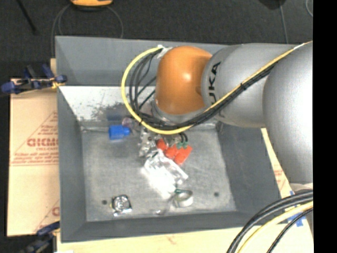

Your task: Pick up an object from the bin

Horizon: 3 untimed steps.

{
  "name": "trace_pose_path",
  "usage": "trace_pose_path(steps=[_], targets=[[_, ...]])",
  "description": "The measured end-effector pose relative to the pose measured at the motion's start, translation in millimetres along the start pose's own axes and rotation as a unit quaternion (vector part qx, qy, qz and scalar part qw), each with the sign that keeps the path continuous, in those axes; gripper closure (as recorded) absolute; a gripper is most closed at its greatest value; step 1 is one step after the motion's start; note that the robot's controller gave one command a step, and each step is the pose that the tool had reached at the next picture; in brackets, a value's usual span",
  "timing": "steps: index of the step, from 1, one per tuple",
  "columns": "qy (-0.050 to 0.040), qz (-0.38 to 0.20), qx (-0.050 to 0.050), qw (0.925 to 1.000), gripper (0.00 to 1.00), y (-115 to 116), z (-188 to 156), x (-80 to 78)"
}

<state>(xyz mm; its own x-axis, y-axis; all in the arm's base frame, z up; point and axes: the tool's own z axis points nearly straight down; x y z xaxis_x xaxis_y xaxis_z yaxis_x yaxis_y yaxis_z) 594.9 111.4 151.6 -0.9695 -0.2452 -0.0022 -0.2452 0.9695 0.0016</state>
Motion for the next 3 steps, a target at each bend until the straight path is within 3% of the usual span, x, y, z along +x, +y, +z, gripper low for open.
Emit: trace_pose_path(steps=[1, 2, 3], targets=[[-0.0019, -0.007, 0.002, 1.0000, 1.00, -9.6, 8.3, -24.4], [-0.0014, -0.069, 0.001, 0.9976, 1.00, 2.9, 44.0, -47.3], [-0.0060, -0.089, 0.002, 0.9960, 1.00, 4.9, -135.8, -38.9]])
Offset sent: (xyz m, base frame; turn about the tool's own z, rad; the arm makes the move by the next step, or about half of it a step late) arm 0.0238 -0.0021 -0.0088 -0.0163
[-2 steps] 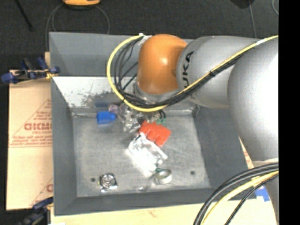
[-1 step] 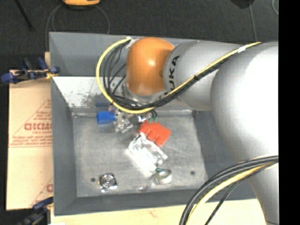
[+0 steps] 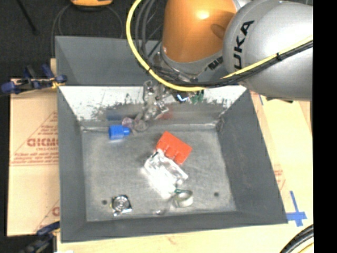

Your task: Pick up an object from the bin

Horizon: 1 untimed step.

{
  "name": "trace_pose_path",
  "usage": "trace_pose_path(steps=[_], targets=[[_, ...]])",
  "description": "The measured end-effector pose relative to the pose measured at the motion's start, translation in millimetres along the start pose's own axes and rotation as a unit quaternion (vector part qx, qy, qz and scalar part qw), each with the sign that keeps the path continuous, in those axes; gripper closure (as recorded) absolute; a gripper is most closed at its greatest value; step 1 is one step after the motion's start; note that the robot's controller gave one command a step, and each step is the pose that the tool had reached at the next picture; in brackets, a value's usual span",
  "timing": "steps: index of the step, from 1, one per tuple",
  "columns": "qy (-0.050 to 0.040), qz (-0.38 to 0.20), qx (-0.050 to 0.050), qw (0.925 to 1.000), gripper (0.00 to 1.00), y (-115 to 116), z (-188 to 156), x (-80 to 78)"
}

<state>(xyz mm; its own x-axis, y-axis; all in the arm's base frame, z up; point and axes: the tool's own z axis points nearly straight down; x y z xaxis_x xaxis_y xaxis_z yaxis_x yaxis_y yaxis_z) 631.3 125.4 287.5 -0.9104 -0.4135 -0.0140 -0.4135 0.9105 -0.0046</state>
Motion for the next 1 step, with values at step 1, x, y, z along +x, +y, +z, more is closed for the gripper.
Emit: trace_pose_path(steps=[1], targets=[[0.0075, 0.093, -0.002, 0.9957, 1.00, -25.3, 88.0, 32.9]])
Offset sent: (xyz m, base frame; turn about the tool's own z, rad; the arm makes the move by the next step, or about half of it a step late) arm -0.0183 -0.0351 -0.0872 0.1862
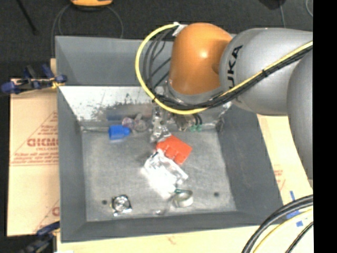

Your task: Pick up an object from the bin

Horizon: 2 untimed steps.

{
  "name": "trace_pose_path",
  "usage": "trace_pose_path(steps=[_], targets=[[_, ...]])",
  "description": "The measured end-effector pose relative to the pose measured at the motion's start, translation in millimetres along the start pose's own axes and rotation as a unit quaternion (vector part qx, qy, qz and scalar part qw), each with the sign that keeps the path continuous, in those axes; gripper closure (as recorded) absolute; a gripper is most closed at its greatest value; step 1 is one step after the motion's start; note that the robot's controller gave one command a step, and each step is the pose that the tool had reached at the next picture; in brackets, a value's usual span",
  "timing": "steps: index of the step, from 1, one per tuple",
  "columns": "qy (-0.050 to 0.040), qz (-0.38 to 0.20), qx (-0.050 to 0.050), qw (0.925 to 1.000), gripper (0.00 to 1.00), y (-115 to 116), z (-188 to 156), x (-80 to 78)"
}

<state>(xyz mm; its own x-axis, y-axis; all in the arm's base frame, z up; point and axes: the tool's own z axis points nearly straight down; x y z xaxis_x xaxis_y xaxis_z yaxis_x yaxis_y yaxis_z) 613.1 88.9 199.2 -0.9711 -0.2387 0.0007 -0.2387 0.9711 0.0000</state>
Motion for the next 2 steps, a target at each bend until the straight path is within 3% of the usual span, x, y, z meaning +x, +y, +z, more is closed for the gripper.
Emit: trace_pose_path(steps=[1, 2], targets=[[-0.0018, -0.053, 0.002, 0.9986, 1.00, -109.5, 45.5, -16.7], [-0.0005, -0.055, 0.001, 0.9985, 1.00, -155.6, 82.1, 6.0]])
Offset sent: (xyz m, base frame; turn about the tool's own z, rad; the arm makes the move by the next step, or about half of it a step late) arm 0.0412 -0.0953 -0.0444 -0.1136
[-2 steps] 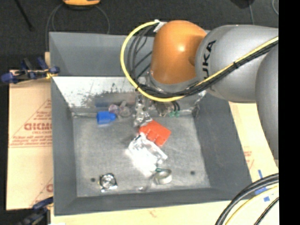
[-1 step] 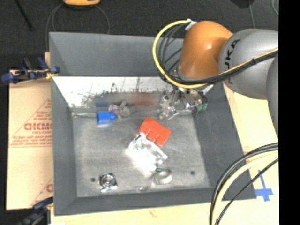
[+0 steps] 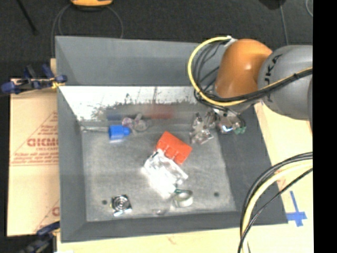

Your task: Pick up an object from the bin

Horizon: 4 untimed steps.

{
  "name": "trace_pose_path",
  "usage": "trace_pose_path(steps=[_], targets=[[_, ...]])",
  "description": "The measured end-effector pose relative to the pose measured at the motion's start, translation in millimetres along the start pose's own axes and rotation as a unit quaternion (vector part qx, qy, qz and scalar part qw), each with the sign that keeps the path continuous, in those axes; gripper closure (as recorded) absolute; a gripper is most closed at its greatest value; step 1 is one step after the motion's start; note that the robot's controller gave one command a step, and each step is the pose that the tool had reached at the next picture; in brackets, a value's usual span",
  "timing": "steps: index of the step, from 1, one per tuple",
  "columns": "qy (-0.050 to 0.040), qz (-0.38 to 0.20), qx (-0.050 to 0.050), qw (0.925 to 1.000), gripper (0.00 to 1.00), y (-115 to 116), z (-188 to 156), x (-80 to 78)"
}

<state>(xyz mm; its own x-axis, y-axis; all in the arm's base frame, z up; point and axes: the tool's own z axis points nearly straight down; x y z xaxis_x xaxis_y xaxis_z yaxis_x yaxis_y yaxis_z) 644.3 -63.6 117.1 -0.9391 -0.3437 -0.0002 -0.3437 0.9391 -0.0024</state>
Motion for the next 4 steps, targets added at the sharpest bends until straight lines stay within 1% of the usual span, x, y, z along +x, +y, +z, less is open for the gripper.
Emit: trace_pose_path(steps=[1, 2, 3, 4], targets=[[-0.0022, -0.055, 0.002, 0.9985, 1.00, -62.7, 7.3, 13.9], [-0.0014, -0.023, -0.001, 0.9997, 1.00, -90.5, 25.9, 43.7], [-0.0044, -0.015, 0.000, 0.9999, 1.00, -97.5, 8.8, 21.9], [-0.0016, -0.015, -0.001, 0.9999, 1.00, -84.9, 17.1, 47.5]])
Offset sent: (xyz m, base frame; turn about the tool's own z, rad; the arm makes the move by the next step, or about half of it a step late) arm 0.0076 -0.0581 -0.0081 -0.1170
